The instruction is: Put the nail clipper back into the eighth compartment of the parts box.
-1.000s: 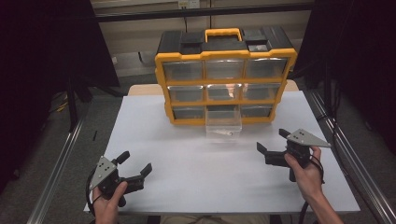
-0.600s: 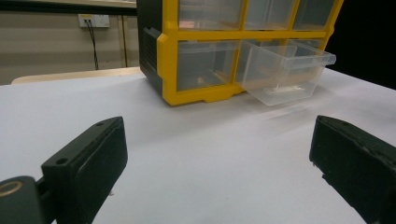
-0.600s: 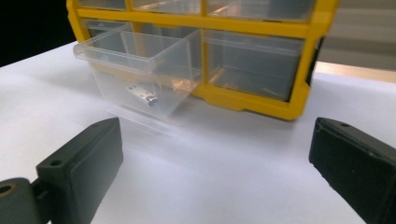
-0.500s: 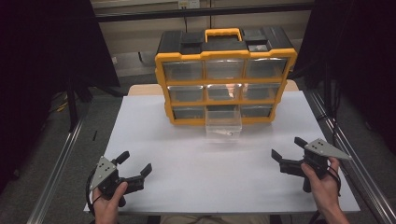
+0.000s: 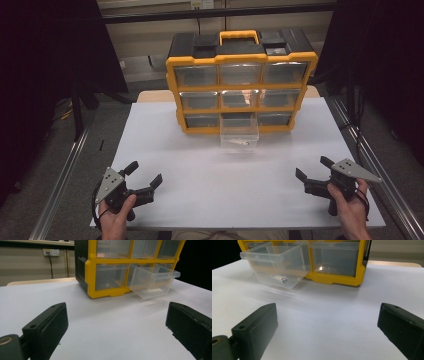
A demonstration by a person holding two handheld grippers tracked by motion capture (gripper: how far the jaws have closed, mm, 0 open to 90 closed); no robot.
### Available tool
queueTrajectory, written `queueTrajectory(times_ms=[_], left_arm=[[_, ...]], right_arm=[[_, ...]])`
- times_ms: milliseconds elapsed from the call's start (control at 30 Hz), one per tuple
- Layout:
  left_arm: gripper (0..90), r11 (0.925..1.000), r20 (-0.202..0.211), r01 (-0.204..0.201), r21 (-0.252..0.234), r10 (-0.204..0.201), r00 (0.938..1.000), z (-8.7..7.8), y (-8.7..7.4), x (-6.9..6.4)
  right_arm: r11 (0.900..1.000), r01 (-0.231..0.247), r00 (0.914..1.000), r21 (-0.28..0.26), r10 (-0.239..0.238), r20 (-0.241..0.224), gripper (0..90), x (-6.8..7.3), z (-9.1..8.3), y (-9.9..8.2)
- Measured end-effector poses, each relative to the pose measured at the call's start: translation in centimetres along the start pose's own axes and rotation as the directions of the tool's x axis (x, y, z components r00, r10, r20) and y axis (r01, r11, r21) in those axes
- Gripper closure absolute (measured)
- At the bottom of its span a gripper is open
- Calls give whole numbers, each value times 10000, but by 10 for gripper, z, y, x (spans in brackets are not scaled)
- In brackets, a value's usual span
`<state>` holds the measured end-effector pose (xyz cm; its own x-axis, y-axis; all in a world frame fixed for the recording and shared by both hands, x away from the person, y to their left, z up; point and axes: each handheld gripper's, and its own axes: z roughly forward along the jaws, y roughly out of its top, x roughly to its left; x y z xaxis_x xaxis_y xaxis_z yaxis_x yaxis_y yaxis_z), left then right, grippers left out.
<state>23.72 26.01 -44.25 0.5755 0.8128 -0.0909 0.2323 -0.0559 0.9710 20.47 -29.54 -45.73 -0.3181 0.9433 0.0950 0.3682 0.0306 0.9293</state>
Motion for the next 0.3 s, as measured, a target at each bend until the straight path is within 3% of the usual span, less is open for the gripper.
queueTrajectory(times_ms=[300], left_arm=[[43,9999,97,26,115,-27,9999,1,0,-1]], right_arm=[[9999,140,9999,-27,-140,-49,22,0,3,1]])
